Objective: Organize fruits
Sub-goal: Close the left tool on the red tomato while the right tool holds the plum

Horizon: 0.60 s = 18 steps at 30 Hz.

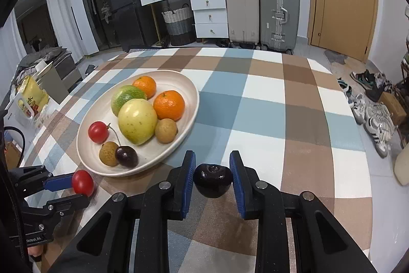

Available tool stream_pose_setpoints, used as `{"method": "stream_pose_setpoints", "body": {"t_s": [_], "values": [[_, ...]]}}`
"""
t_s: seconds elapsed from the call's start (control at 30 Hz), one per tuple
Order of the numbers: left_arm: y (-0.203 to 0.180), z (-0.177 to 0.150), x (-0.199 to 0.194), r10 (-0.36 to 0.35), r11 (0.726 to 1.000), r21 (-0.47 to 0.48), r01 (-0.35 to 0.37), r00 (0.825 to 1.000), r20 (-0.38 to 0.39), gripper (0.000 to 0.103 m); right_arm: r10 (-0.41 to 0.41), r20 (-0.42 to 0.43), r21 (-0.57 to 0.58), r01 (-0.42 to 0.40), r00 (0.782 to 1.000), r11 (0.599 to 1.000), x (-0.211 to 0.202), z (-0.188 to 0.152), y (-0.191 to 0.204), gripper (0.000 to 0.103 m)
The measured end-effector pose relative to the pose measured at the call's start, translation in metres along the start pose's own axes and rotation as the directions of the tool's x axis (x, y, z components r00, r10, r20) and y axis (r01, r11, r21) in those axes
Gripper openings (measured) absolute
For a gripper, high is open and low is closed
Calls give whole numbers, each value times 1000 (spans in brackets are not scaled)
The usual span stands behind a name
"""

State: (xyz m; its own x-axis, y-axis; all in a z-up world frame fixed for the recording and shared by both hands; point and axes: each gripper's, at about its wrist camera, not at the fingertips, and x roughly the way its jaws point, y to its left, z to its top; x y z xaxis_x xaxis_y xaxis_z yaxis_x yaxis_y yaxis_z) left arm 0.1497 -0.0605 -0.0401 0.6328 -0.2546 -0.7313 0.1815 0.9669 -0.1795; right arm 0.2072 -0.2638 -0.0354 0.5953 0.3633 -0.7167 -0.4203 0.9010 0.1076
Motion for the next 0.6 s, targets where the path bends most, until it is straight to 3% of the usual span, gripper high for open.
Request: {"method": "stream_pose_setpoints", "body": {"t_s": [0.33, 0.6], "values": [[0, 1, -15, -13, 1000, 0, 13, 999, 34, 24, 24, 46, -36, -23, 999, 999, -19, 3, 17, 28], [-10, -2, -12, -37, 999, 23, 37, 999, 2, 28, 30, 43, -23, -29, 999, 999, -23, -4, 17, 28]]}}
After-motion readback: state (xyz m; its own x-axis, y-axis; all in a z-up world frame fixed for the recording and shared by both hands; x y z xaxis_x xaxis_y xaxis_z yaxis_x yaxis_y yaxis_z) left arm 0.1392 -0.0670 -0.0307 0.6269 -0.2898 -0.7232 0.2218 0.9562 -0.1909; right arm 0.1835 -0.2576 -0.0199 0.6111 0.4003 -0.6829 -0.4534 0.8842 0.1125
